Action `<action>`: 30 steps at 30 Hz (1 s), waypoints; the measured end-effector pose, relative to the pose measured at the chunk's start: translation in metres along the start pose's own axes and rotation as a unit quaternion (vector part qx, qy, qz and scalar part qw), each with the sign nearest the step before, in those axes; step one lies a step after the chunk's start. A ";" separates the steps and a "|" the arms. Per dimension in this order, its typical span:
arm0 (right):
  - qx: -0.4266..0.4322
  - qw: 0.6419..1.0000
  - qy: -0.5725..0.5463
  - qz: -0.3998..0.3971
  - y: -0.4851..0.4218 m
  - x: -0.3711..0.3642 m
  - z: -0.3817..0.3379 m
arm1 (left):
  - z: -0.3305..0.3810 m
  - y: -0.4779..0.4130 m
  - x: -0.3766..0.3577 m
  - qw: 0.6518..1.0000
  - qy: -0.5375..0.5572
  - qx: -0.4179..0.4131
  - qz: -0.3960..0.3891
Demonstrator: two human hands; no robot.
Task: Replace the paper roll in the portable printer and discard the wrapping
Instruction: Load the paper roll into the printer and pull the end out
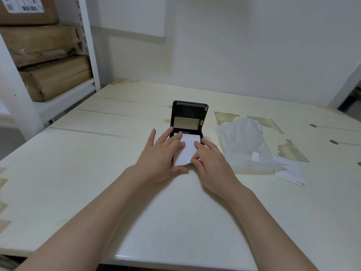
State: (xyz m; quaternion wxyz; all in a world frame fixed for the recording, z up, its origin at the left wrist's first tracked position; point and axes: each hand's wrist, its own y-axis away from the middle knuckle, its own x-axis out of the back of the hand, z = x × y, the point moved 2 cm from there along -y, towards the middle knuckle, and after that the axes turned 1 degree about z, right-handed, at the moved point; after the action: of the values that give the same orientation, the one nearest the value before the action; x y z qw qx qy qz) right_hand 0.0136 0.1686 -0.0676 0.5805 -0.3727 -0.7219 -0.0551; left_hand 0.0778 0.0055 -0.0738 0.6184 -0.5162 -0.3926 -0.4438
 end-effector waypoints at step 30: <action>-0.094 0.989 -0.037 0.111 -0.033 0.003 0.005 | -0.010 -0.013 0.003 0.989 0.126 0.052 0.064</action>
State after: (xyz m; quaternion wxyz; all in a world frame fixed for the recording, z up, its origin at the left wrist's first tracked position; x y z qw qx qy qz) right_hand -0.0105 0.1494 -0.0548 0.5182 -0.5050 -0.6888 -0.0439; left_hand 0.0660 -0.0059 -0.0691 0.7160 -0.4475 -0.2999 -0.4440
